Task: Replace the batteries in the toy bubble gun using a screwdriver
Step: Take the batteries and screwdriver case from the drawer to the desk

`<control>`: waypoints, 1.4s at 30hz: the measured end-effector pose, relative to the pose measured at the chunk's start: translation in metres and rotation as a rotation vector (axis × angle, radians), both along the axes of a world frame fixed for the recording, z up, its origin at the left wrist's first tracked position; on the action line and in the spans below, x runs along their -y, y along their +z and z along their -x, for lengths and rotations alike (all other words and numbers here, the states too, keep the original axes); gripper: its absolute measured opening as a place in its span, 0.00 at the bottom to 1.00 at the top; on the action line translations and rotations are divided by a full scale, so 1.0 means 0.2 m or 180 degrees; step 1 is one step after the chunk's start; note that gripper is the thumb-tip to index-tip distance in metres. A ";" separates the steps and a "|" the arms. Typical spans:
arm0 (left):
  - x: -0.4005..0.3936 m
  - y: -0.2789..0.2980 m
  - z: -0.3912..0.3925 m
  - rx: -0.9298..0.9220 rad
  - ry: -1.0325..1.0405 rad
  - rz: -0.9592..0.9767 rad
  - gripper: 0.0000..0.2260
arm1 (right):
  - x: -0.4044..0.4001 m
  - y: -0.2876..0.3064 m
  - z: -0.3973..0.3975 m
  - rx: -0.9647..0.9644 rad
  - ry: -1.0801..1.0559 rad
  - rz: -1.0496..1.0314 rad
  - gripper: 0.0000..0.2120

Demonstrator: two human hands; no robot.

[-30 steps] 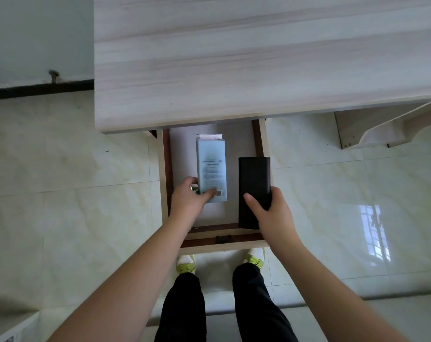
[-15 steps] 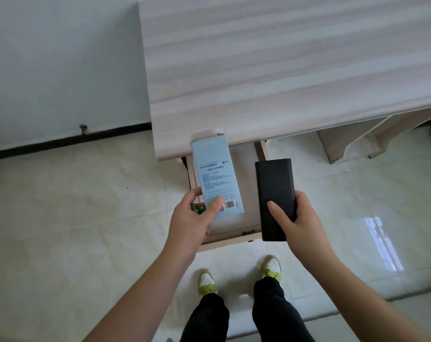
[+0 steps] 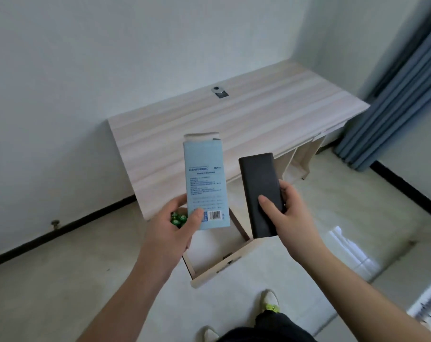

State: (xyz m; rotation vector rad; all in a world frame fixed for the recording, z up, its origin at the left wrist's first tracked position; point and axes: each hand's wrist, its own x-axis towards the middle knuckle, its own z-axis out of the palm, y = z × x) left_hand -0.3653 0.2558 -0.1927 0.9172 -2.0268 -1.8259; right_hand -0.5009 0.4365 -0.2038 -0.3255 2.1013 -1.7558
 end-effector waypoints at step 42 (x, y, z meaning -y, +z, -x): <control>-0.94 0.32 2.40 -0.0287 -0.0948 -0.0238 0.08 | -1.13 0.38 2.08 -0.0464 -0.1275 0.0445 0.14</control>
